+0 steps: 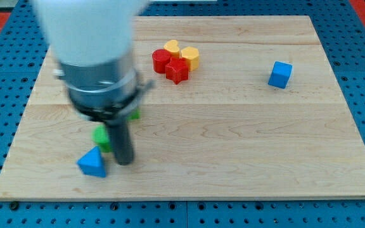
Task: Slide blue triangle to the blue cube
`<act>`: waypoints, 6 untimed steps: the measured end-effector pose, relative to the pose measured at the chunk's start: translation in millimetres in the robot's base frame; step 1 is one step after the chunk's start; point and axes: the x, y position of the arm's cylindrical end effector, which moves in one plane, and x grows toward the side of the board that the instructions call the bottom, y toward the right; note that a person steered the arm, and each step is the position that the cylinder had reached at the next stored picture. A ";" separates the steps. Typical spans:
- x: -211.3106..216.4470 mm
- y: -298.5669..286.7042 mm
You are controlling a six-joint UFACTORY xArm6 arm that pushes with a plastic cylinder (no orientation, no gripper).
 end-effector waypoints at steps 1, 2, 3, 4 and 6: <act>-0.2 44.3; 5.3 64.6; 32.2 23.7; 66.6 16.7; 8.8 -18.4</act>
